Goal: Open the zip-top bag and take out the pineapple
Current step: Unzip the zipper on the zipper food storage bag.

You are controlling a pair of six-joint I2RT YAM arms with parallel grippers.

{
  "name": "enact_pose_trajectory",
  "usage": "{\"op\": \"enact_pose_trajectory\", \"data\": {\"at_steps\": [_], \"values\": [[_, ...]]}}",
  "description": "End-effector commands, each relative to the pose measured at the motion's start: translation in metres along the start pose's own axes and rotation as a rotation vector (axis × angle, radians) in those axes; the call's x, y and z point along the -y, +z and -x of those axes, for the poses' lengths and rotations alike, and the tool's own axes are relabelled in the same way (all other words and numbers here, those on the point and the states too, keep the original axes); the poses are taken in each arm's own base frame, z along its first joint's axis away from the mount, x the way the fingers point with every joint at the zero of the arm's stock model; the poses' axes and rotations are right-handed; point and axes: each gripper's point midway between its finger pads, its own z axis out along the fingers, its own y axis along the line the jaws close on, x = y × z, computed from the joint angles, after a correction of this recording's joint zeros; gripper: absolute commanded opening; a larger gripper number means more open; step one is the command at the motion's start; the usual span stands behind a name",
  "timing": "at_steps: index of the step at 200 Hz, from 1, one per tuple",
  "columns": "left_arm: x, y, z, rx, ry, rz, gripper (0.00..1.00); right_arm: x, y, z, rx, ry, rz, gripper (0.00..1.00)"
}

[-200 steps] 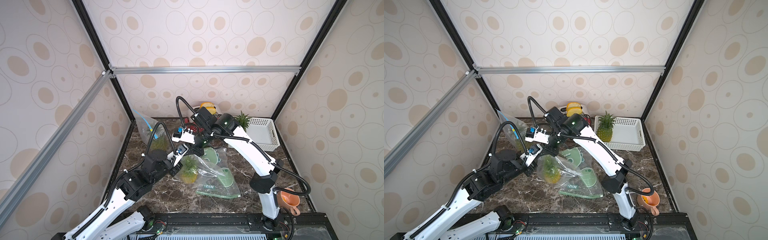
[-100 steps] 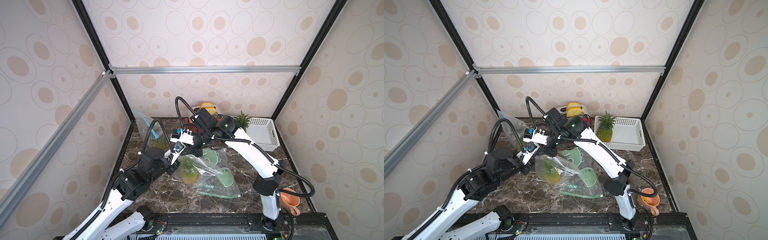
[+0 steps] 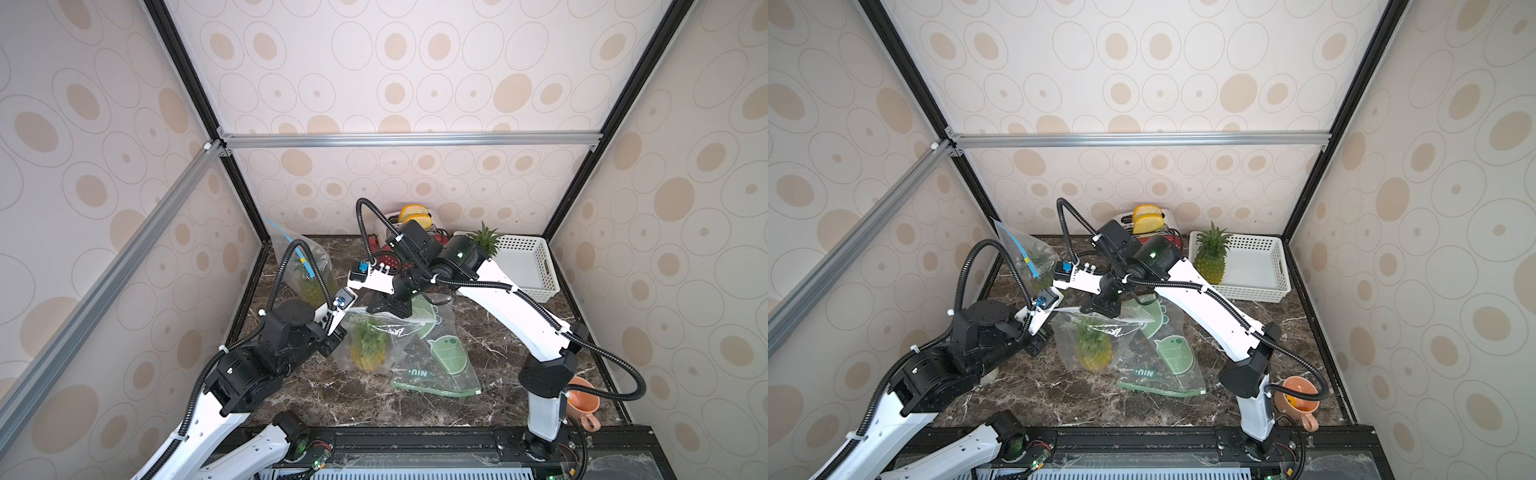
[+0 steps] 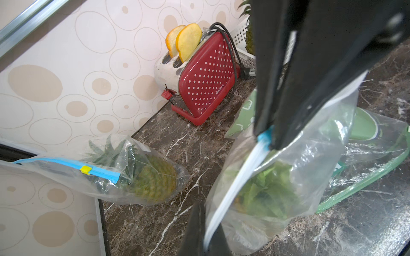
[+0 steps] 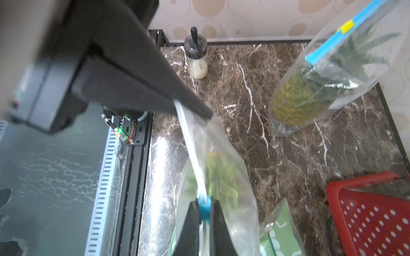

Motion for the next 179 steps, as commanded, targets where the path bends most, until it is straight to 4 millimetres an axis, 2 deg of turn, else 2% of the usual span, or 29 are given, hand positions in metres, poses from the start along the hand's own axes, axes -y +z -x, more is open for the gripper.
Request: {"op": "enact_pose_trajectory", "data": {"at_steps": [1, 32, 83, 130, 136, 179], "values": [[-0.056, -0.043, 0.025, 0.112, -0.098, 0.238, 0.00, 0.012, -0.027, -0.066, -0.210, 0.110, -0.099, 0.00], [-0.062, -0.047, 0.021, 0.119, -0.130, 0.281, 0.00, 0.014, -0.043, -0.091, -0.227, 0.171, -0.156, 0.00], [-0.068, -0.050, 0.017, 0.123, -0.154, 0.321, 0.00, 0.008, -0.054, -0.121, -0.245, 0.234, -0.190, 0.00], [-0.067, -0.045, 0.016, 0.130, -0.171, 0.322, 0.00, 0.006, -0.075, -0.127, -0.236, 0.243, -0.241, 0.00], [-0.069, -0.046, 0.023, 0.164, -0.187, 0.328, 0.00, 0.006, -0.078, -0.126, -0.234, 0.241, -0.249, 0.00], [-0.062, -0.036, 0.029, 0.198, -0.218, 0.293, 0.00, 0.005, -0.097, -0.121, -0.228, 0.226, -0.292, 0.00]]}}
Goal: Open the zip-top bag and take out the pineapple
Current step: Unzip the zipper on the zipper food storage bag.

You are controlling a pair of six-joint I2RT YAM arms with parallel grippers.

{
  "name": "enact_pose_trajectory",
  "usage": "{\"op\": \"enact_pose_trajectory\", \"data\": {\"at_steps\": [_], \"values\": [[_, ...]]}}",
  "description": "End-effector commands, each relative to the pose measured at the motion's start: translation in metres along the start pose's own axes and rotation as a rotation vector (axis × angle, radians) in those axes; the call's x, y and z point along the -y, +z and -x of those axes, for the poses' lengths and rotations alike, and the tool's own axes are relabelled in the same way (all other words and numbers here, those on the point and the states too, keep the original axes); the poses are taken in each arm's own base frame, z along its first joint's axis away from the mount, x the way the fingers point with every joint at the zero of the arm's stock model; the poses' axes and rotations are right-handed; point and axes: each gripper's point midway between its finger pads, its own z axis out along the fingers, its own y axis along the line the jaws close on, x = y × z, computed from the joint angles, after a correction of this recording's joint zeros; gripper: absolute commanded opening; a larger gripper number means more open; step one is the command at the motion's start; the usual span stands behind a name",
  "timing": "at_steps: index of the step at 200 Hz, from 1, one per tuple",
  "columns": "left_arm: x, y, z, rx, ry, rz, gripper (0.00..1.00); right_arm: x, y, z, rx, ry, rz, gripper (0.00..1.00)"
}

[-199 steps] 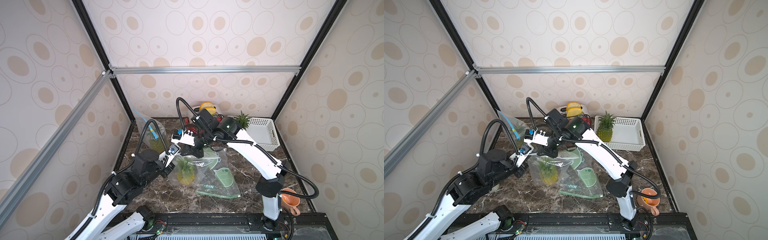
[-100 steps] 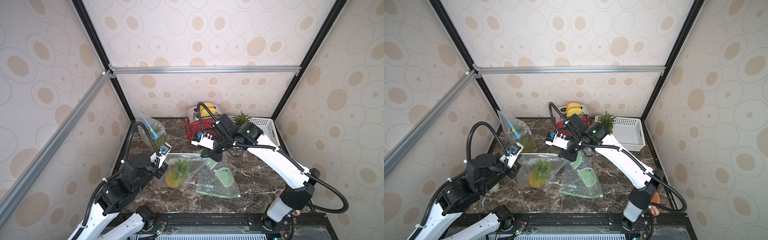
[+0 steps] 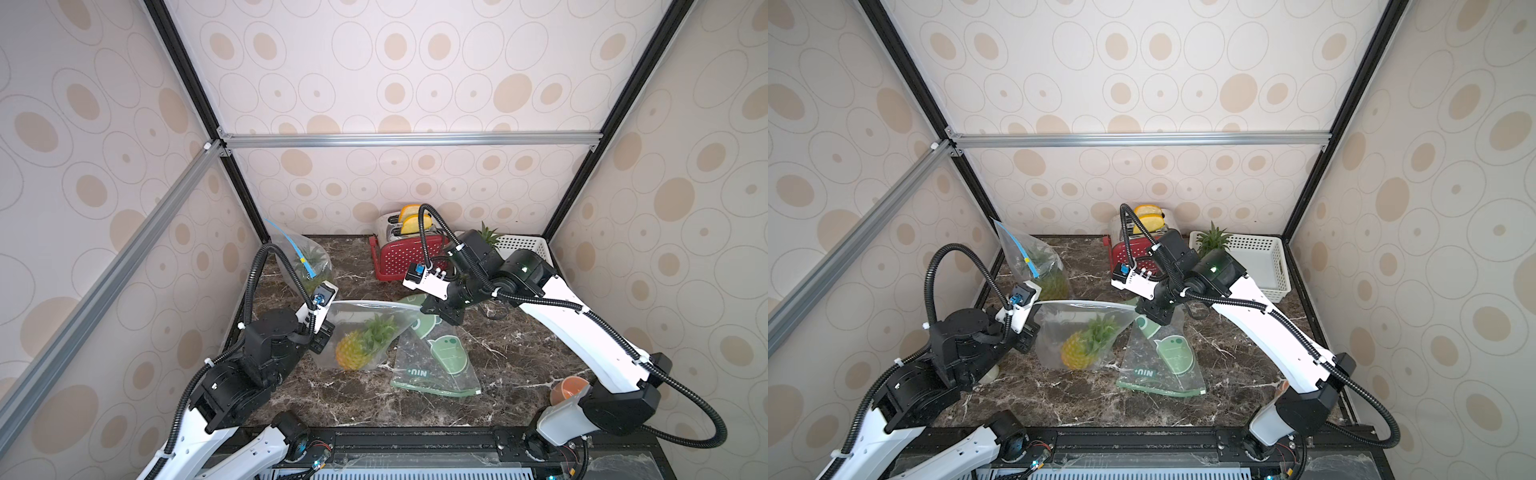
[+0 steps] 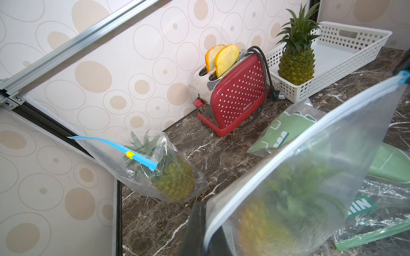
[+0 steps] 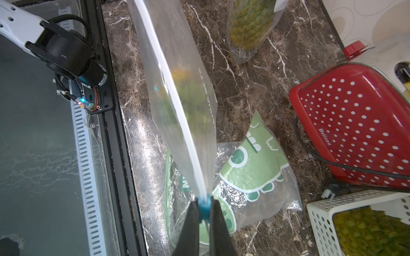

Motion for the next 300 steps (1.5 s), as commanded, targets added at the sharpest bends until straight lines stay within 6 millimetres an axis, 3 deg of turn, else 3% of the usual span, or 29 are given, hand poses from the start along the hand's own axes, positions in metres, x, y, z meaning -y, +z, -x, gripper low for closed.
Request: {"op": "enact_pose_trajectory", "data": {"at_steps": [1, 42, 79, 147, 177, 196, 246, 277, 288, 300], "values": [[-0.033, -0.012, 0.027, 0.118, -0.109, 0.139, 0.00, 0.009, -0.023, -0.035, -0.130, 0.034, -0.077, 0.00], [-0.014, 0.012, 0.014, 0.105, -0.158, 0.097, 0.00, 0.009, -0.027, -0.035, -0.131, 0.032, -0.082, 0.00], [-0.007, 0.025, 0.001, 0.083, -0.183, 0.095, 0.00, -0.002, -0.006, -0.037, -0.117, 0.058, 0.003, 0.00], [-0.034, -0.002, -0.020, 0.043, -0.197, 0.223, 0.00, -0.019, 0.025, -0.006, -0.010, 0.053, 0.161, 0.00], [-0.031, -0.006, -0.027, 0.051, -0.217, 0.206, 0.14, -0.025, 0.030, 0.005, 0.004, 0.035, 0.194, 0.04], [-0.025, -0.003, -0.030, 0.052, -0.228, 0.177, 0.23, -0.028, 0.028, 0.011, 0.014, 0.019, 0.210, 0.14], [-0.020, 0.003, -0.038, 0.042, -0.261, 0.168, 0.26, -0.025, 0.017, 0.037, 0.099, -0.021, 0.205, 0.31], [-0.023, -0.002, -0.037, 0.065, -0.297, 0.180, 0.37, -0.013, 0.011, 0.055, 0.157, -0.041, 0.143, 0.42], [-0.025, -0.006, -0.036, 0.083, -0.312, 0.183, 0.45, -0.003, 0.014, 0.060, 0.163, -0.036, 0.098, 0.44], [-0.027, -0.009, -0.033, 0.103, -0.334, 0.183, 0.60, 0.008, 0.019, 0.065, 0.155, -0.033, 0.064, 0.45]]}}
